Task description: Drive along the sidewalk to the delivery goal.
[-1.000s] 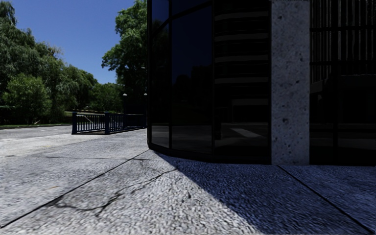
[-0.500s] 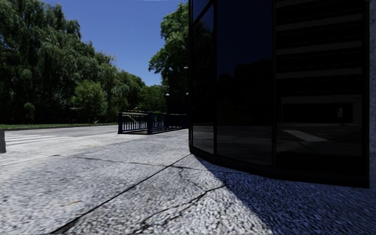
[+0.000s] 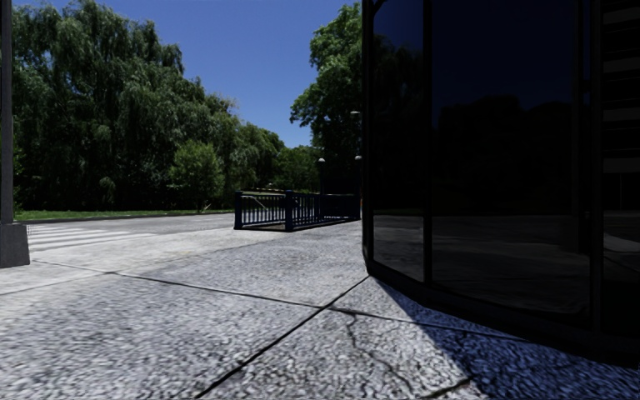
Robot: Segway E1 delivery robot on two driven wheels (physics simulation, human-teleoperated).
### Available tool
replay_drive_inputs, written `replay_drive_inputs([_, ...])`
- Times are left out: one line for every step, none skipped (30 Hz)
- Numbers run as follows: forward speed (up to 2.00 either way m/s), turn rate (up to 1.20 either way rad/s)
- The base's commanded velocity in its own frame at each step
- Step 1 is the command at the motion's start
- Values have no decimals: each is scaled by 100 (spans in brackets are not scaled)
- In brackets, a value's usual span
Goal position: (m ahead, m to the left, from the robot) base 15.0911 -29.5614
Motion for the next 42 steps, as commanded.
replay_drive_inputs([200, 0])
replay_drive_inputs([200, 0])
replay_drive_inputs([200, 0])
replay_drive_inputs([200, 0])
replay_drive_inputs([200, 0])
replay_drive_inputs([200, 0])
replay_drive_inputs([200, 8])
replay_drive_inputs([200, 15])
replay_drive_inputs([200, 21])
replay_drive_inputs([200, 26])
replay_drive_inputs([200, 26])
replay_drive_inputs([200, 30])
replay_drive_inputs([200, 35])
replay_drive_inputs([200, 38])
replay_drive_inputs([200, 38])
replay_drive_inputs([200, 38])
replay_drive_inputs([200, 38])
replay_drive_inputs([200, 39])
replay_drive_inputs([200, 39])
replay_drive_inputs([200, 39])
replay_drive_inputs([200, 39])
replay_drive_inputs([200, 39])
replay_drive_inputs([200, 39])
replay_drive_inputs([200, 39])
replay_drive_inputs([200, 39])
replay_drive_inputs([200, 28])
replay_drive_inputs([200, 28])
replay_drive_inputs([200, 8])
replay_drive_inputs([200, 0])
replay_drive_inputs([200, 0])
replay_drive_inputs([200, 0])
replay_drive_inputs([200, 0])
replay_drive_inputs([200, 0])
replay_drive_inputs([200, 0])
replay_drive_inputs([200, 0])
replay_drive_inputs([200, 0])
replay_drive_inputs([200, 0])
replay_drive_inputs([200, 0])
replay_drive_inputs([200, 0])
replay_drive_inputs([200, 0])
replay_drive_inputs([200, 0])
replay_drive_inputs([200, 0])
